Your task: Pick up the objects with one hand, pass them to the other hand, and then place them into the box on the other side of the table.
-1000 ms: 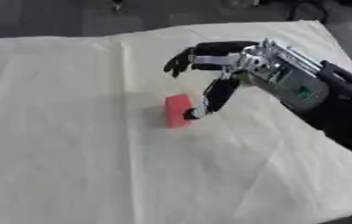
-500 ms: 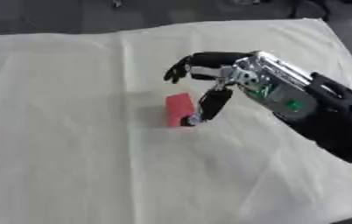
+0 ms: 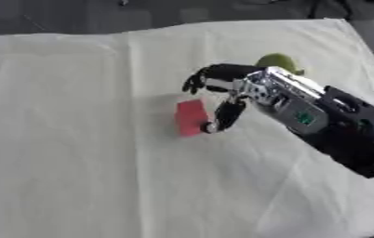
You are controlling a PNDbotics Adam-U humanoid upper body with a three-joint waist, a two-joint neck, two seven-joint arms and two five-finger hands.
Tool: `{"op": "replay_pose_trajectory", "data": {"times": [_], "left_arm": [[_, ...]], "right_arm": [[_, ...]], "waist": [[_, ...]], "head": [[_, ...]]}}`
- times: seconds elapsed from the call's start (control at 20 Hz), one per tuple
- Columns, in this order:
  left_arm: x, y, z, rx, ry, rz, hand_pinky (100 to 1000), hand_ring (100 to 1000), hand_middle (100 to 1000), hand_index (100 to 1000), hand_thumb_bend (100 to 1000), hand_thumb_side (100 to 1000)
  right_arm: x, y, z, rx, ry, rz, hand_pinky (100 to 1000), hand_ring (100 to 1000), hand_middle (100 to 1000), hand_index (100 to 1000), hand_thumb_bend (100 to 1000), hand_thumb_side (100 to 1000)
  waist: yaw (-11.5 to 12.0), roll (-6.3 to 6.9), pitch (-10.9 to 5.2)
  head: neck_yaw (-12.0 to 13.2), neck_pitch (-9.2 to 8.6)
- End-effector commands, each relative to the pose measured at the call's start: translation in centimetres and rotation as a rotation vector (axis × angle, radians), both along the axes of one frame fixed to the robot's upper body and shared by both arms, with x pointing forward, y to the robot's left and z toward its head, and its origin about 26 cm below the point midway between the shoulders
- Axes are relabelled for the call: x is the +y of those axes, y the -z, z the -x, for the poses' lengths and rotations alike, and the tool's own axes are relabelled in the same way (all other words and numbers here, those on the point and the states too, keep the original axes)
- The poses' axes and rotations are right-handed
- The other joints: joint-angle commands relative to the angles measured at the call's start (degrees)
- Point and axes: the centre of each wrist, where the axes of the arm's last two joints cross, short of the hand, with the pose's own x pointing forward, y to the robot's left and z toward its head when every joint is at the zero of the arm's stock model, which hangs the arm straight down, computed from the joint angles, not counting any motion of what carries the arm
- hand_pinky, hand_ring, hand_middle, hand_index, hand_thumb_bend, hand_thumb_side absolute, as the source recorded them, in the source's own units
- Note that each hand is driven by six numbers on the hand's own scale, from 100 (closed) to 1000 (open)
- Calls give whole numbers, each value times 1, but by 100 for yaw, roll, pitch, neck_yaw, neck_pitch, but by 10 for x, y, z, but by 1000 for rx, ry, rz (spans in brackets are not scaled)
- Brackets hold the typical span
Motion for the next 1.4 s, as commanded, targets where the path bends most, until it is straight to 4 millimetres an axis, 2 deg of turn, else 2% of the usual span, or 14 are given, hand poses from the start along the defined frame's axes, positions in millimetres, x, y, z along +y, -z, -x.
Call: {"op": "replay_pose_trajectory", "data": {"times": [0.05, 0.65, 1.05, 1.2, 1.35, 1.4], "left_arm": [[4, -17, 6, -48, -4, 4, 768, 700, 665, 728, 291, 315], [1, -19, 7, -65, -2, 21, 765, 695, 658, 724, 275, 319], [2, -17, 7, -61, -10, 22, 764, 693, 656, 722, 270, 322], [4, -15, 6, -54, -17, 20, 763, 692, 655, 721, 270, 321], [5, -15, 6, -58, -22, 18, 762, 690, 653, 720, 267, 313], [6, -15, 7, -60, -23, 15, 762, 689, 653, 721, 268, 311]], "right_arm": [[-4, -3, -3, -12, 19, 15, 888, 870, 761, 873, 407, 100], [-5, 7, -11, 14, 65, -102, 830, 842, 676, 809, 420, 100], [-3, 9, -9, -17, 97, -128, 808, 766, 491, 636, 376, 100], [-1, 1, -3, -49, 87, -145, 795, 755, 475, 616, 360, 100], [5, -16, 10, -113, 69, -164, 777, 746, 467, 607, 350, 100], [6, -21, 13, -135, 66, -174, 763, 740, 466, 603, 322, 100]], "waist": [[17, 24, -17], [57, 30, 38], [44, 24, 16], [7, 24, -34], [-51, 42, -117], [-72, 54, -150]], "head": [[-32, -110], [-56, -164], [-46, -145], [-21, -106], [21, -69], [48, -49]]}}
